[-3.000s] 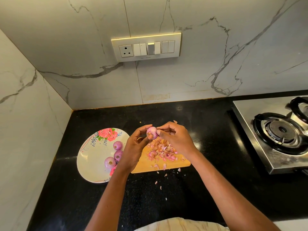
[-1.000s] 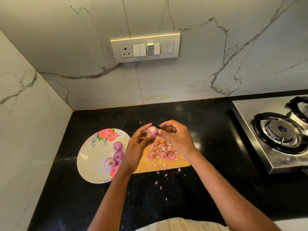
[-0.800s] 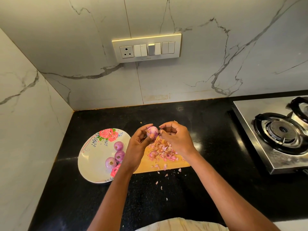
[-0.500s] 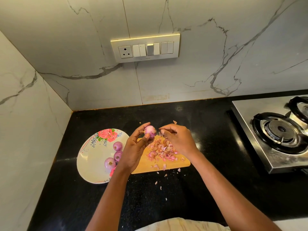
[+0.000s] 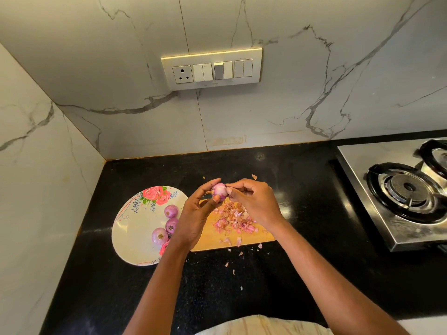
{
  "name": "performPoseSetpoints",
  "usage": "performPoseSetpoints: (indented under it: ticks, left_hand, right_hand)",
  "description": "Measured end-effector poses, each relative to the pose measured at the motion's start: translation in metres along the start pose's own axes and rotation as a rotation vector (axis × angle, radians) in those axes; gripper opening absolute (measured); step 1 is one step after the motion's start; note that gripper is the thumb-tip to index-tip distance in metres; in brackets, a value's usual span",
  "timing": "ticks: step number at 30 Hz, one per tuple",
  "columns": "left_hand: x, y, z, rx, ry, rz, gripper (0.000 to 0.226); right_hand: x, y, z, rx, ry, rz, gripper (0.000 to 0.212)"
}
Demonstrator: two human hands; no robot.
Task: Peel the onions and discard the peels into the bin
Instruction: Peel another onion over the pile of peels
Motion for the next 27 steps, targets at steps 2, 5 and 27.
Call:
performPoseSetpoints:
  ticks: [2, 5, 27]
  left_hand:
    - [0.0, 0.001, 0.0, -0.005, -0.001, 0.005, 0.049]
    - [0.0, 0.002, 0.0, -0.011, -0.007, 0.006, 0.047]
    - [-0.008, -0.007, 0.0, 0.06, -0.112, -0.313, 0.048]
  right_hand:
    - [0.003, -0.001, 0.0, 0.001, 0.014, 0.021, 0.019]
    - [0.004, -0.003, -0.001, 0.006, 0.021, 0.034, 0.017]
    - [0.007, -0.002, 0.0, -0.037, 0.028, -0.191, 0.03]
Point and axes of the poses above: each hand's wrist, its own z-axis towards the middle knuckle, its own y-axis out of the palm, x = y × z, the point moved 8 cm from there along z, towards the middle knuckle, and after that the axes turned 2 degrees about -x, right-handed, at the moved point
